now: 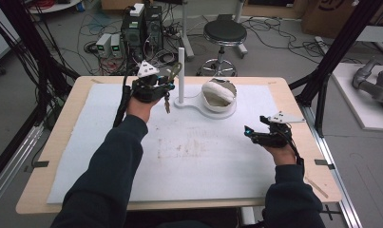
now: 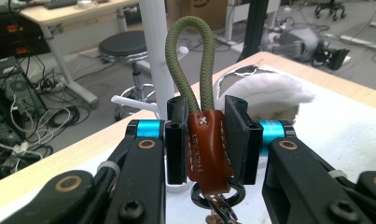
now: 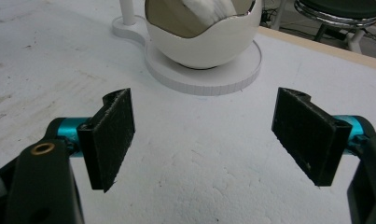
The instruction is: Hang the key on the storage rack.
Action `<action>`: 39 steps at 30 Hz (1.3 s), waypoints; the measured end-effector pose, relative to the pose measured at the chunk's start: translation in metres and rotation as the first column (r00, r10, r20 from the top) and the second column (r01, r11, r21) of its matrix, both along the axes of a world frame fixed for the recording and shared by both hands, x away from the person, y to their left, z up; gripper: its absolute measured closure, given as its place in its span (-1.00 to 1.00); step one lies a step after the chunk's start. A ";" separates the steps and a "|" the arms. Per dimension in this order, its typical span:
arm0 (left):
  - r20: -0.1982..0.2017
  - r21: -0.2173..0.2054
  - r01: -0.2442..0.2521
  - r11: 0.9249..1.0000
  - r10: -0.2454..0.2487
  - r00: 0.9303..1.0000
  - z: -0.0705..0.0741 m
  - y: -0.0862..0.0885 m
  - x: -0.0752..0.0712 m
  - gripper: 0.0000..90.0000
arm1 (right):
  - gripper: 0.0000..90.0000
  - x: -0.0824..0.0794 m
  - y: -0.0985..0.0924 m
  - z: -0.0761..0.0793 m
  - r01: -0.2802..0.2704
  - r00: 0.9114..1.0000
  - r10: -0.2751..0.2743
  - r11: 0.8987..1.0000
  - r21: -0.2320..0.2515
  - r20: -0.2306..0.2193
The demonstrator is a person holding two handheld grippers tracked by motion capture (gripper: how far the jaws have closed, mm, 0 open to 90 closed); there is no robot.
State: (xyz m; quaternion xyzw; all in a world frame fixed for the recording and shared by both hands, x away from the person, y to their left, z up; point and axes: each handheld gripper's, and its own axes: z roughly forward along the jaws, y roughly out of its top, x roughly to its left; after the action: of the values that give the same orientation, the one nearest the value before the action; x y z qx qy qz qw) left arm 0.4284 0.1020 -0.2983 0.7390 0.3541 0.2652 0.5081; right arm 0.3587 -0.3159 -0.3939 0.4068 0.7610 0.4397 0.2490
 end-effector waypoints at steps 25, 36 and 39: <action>-0.118 0.003 -0.022 1.000 0.023 0.993 -0.045 -0.018 0.035 0.13 | -0.52 -0.001 0.005 -0.005 -0.025 1.000 0.025 1.000 -0.010 -0.019; -0.078 -0.224 0.025 0.974 -0.043 0.996 -0.056 0.029 0.011 -0.51 | -0.52 -0.001 0.009 -0.006 -0.034 0.999 0.034 0.999 -0.008 -0.022; -0.055 -0.269 0.068 0.961 -0.086 0.995 -0.055 0.046 0.000 -0.53 | -0.52 -0.001 0.011 -0.007 -0.047 0.999 0.047 0.999 -0.012 -0.022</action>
State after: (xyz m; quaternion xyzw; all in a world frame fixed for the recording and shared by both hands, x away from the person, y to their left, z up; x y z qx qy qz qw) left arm 0.4286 0.1478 -0.3536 0.6856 0.3741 0.1707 0.6007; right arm 0.3577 -0.3053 -0.4006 0.3920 0.7756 0.4363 0.2331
